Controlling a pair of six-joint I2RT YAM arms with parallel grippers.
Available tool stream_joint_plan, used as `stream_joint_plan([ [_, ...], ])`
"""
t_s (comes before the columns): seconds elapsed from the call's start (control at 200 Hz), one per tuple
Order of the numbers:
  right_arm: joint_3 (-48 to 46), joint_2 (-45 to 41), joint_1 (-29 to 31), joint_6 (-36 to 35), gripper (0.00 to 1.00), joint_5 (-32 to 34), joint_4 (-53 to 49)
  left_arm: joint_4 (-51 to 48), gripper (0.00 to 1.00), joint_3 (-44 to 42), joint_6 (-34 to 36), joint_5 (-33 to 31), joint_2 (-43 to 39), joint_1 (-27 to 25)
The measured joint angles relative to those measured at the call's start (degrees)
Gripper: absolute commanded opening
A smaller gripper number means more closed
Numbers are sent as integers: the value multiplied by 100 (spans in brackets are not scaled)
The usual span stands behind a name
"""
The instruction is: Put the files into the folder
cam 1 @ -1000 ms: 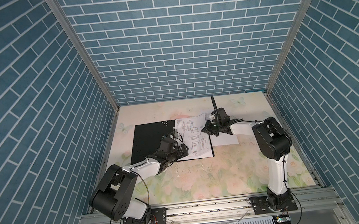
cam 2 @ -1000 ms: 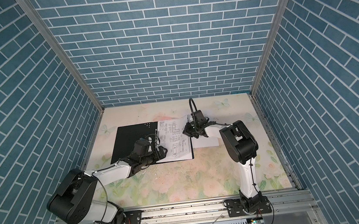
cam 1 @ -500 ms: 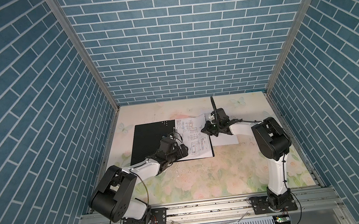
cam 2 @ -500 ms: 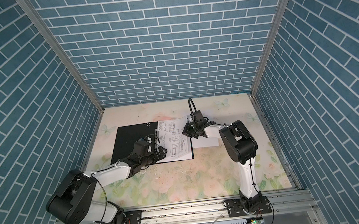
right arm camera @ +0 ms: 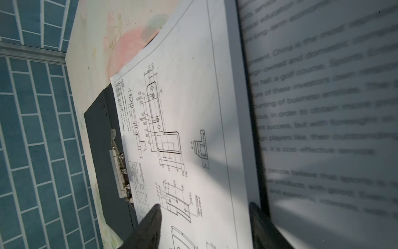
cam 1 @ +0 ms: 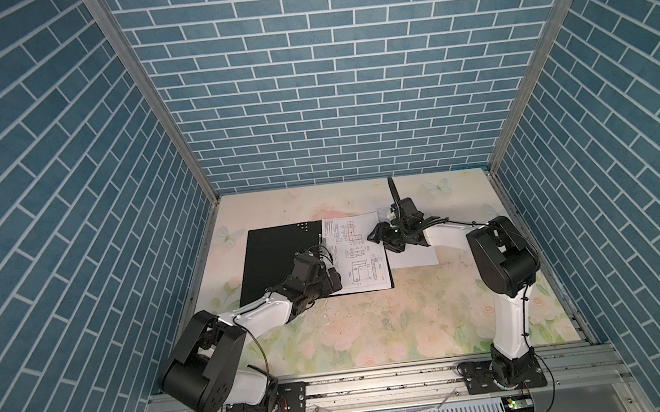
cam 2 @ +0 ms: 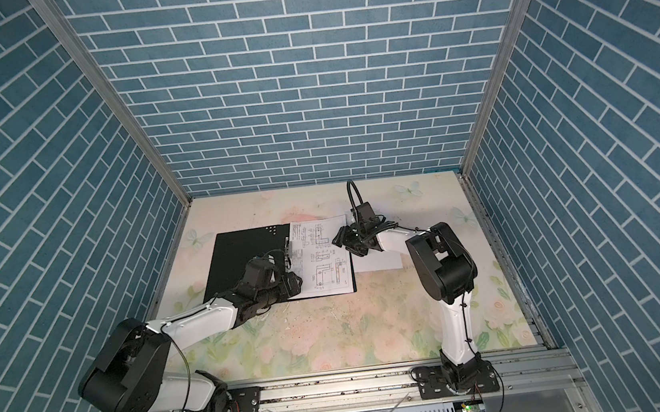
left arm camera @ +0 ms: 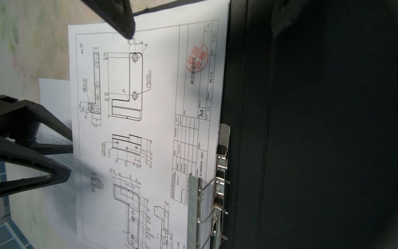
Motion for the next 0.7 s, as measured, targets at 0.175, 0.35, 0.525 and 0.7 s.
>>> stream_joint_plan([
  [0.175,0,-267,-201,-409,71,428,-437,-442,100,291,136,-254,-103,-2],
  [0.35,24,-439,-363,-973,73,953,-881,-717,100,730,319,-424,-131,-48],
  [0.525,461,-361,-409,-1473,73,1414,-1397,-852,100,1126,463,-509,-129,-101],
  [0.7,1137,-92,-409,-1915,73,2028,-1755,-1064,100,1582,721,-586,15,-109],
])
